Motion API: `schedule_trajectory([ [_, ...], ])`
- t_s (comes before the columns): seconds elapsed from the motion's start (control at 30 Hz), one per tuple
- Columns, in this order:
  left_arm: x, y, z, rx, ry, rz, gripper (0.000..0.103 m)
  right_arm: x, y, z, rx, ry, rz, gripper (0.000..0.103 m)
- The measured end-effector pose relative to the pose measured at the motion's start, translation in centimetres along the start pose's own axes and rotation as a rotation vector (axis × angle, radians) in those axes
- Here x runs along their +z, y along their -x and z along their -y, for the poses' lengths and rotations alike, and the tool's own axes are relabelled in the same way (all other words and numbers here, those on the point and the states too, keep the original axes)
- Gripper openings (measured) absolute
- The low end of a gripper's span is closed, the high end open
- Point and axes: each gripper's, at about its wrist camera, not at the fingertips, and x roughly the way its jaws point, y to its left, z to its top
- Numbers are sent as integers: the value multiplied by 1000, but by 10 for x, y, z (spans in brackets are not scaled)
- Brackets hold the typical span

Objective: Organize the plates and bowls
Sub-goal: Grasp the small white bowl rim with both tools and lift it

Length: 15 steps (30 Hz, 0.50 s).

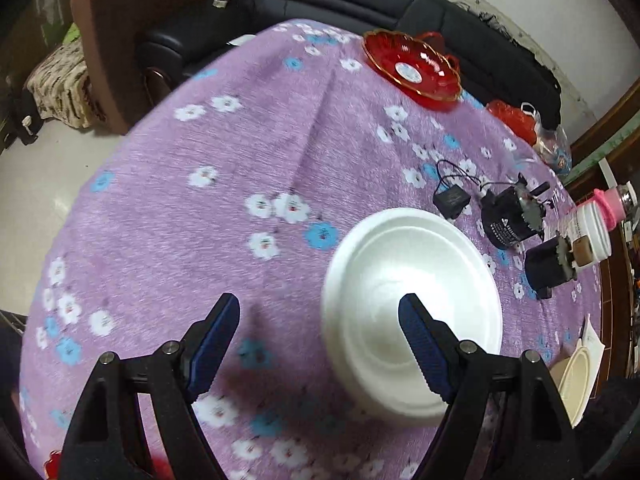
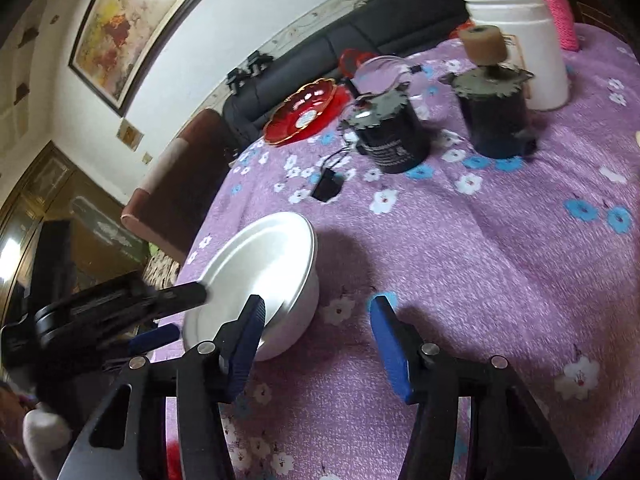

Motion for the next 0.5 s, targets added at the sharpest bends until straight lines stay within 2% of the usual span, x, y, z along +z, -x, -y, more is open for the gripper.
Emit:
schedule_trajectory([
  [0.03, 1, -5, 5, 1, -13, -12, 80, 0, -3, 1, 5, -1, -4, 60],
  [0.07, 1, -9, 10, 6, -29, -25, 65, 0, -5, 2, 14, -2, -8, 60],
  [0.1, 0, -12, 14, 13, -47, -37, 51, -1, -6, 4, 31, -4, -10, 55],
  [0.13, -2, -17, 21, 21, -81, -66, 19, 0, -7, 4, 45, -7, -13, 44],
  [0.17, -4, -18, 25, 12, -96, -82, 12, 0, -8, 6, 66, -14, -17, 38],
  [0.23, -10, -12, 32, 41, -126, -55, 12, 0, -8, 7, 103, -32, -27, 25],
  [0.37, -18, 9, 36, 68, -154, -6, 12, 1, -1, 6, 144, -51, -26, 23],
  [0.5, -27, 43, 24, 66, -140, 37, 13, -2, 15, -13, 197, -3, -11, 23],
])
